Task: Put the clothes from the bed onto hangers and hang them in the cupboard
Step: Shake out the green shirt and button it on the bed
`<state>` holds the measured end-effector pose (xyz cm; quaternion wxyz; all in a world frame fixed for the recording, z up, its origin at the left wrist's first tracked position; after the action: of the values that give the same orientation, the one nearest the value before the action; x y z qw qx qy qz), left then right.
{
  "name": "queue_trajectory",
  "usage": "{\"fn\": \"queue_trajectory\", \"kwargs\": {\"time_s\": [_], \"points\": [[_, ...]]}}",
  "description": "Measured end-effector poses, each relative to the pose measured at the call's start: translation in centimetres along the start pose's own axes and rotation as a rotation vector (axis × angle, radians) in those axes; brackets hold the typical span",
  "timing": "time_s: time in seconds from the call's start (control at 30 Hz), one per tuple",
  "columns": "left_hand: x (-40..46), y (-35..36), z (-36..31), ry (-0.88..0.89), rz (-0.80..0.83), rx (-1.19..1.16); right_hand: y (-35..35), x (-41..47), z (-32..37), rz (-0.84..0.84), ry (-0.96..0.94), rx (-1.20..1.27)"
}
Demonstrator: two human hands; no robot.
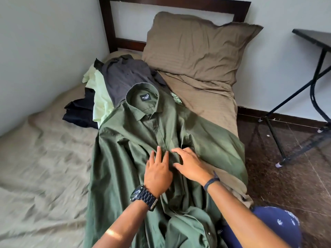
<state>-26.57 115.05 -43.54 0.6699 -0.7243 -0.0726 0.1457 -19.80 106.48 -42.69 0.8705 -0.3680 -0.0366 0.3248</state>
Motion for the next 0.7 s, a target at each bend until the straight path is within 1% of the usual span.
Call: {"fn": "queue_trajectory", "kwargs": {"time_s": [0.07, 0.17, 0.27, 0.37, 0.43, 0.47, 0.5, 0.53, 0.57, 0.63, 0.67, 0.7], "points": [[0.9, 0.7, 0.6, 0.017, 0.024, 0.063, 1.0, 1.1, -0.2, 0.023, 0.038, -0.044], [0.7, 1.7, 1.7, -0.016, 0.146, 0.066, 1.4, 1.4, -0.7, 0.041, 0.052, -0.121], [0.7, 0.9, 2.7, 0.001, 0.207, 0.134, 1.3, 1.0, -1.9, 0.086, 0.091, -0.180], [1.2, -0.2, 2.9, 0.049, 0.241, 0.192, 0.7, 0.6, -2.8, 0.191, 0.157, -0.209], [1.5, -0.4, 2.5, 0.035, 0.205, 0.213, 0.0, 0.5, -2.2, 0.218, 0.155, -0.149], [1.6, -0.8, 1.9, 0.026, 0.138, 0.235, -0.7, 0.5, -1.9, 0.179, 0.145, -0.082], [1.8, -1.4, 1.4, 0.008, 0.017, 0.253, -1.5, 0.7, -1.7, 0.094, 0.103, 0.005], [1.9, -2.1, 0.8, -0.012, -0.089, 0.236, -2.5, 0.8, -1.4, -0.024, 0.038, 0.057], [2.2, -2.3, 0.0, -0.003, -0.158, 0.213, -3.5, 0.5, -1.3, -0.143, -0.029, 0.056], [2.8, -2.3, -2.0, 0.058, -0.277, 0.134, -4.8, 0.1, -2.2, -0.323, -0.119, -0.098], [3.0, -2.1, -3.1, 0.090, -0.290, 0.091, -5.1, -0.2, -3.0, -0.364, -0.099, -0.186], [3.3, -1.9, -4.3, 0.122, -0.288, 0.051, -5.2, -0.6, -4.3, -0.348, -0.033, -0.260]]}}
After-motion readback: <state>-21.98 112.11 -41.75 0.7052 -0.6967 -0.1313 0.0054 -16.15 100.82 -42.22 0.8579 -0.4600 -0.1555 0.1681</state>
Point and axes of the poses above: each hand's wrist, its own x-axis towards the middle knuckle, its own y-axis out of the palm, z = x × y, the point moved 7 cm from there along x, towards the middle knuckle, and after that the axes turned 15 degrees about x, right-handed, at the moved point
